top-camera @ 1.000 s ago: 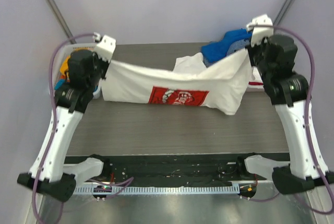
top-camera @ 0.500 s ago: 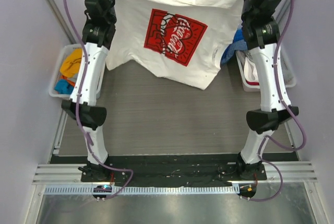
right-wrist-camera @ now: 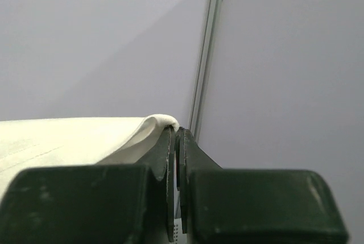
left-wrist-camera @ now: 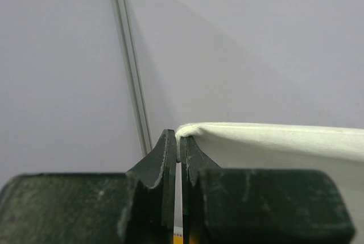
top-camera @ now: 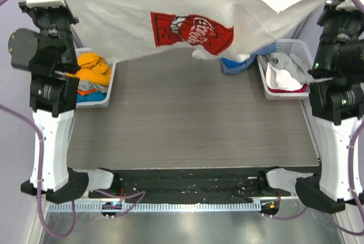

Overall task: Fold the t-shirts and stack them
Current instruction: Flatten out the tshirt

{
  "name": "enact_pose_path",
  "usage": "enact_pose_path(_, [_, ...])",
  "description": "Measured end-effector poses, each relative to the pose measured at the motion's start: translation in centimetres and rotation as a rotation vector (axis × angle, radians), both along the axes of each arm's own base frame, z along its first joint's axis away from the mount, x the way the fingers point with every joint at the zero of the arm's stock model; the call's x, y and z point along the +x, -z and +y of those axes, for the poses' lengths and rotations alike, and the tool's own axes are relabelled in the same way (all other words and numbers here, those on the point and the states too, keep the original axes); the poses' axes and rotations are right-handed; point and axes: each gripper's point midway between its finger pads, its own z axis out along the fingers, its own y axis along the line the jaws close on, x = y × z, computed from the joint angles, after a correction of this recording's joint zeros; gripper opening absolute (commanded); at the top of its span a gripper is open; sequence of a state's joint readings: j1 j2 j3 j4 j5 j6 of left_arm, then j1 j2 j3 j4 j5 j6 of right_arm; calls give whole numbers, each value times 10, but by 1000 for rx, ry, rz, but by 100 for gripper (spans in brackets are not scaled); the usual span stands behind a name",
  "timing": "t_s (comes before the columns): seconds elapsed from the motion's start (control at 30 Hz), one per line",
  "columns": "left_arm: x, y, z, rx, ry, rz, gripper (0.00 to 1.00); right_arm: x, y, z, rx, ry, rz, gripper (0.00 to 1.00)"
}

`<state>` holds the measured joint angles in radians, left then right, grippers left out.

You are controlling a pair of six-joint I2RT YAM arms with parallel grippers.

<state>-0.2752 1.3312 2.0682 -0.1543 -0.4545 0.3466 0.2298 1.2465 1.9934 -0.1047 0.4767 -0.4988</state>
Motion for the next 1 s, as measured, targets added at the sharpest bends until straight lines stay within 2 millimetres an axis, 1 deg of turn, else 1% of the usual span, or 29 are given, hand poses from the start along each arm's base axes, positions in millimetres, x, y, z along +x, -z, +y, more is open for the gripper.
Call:
enact_pose_path(0.03, [-4,2,0,2,4,0,0,-7,2,-1,1,-2,-1,1])
enact_pose_path(0.1, [-13,13,1,8,16,19,0,-17,10,-3,-2,-8,13,1])
enact_pose_path(0.2, [-18,36,0,26,26,76,0,-28,24,-3,-8,-22,53,1])
enact_pose_path(0.27, [-13,56,-1,43,27,134,0,-31,33,-3,-14,-28,85,1])
enact_pose_path(0.37, [-5,76,-3,64,24,198,0,-29,45,-3,-23,-28,130,1])
enact_pose_path(0.43, [-2,79,-4,69,19,211,0,-27,50,-3,-29,-23,149,1])
enact_pose_path(0.53, [4,77,-2,57,2,202,0,-16,54,-3,-40,-6,173,1])
enact_pose_path(0.6, [15,72,-3,45,-12,186,0,-2,59,-1,-45,10,191,1])
enact_pose_path(0.63, [27,72,-4,41,-22,188,0,6,59,-1,-46,19,194,1])
enact_pose_path(0.7, [48,66,-5,25,-43,171,0,28,60,2,-49,33,199,1])
enact_pose_path(0.73, [59,65,-6,19,-50,164,0,42,61,4,-50,41,203,1])
enact_pose_path(0.77, [78,68,-6,15,-64,174,0,53,58,6,-48,46,198,1])
enact_pose_path(0.8, [95,68,-6,8,-75,174,0,69,55,9,-46,49,191,1])
enact_pose_path(0.9, [148,66,-9,-14,-95,157,0,124,51,20,-47,54,176,1])
enact_pose_path(0.93, [162,67,-11,-18,-96,151,0,140,50,22,-49,59,168,1])
enact_pose_path(1.0, [181,70,-16,-16,-86,146,0,162,45,26,-52,60,147,1])
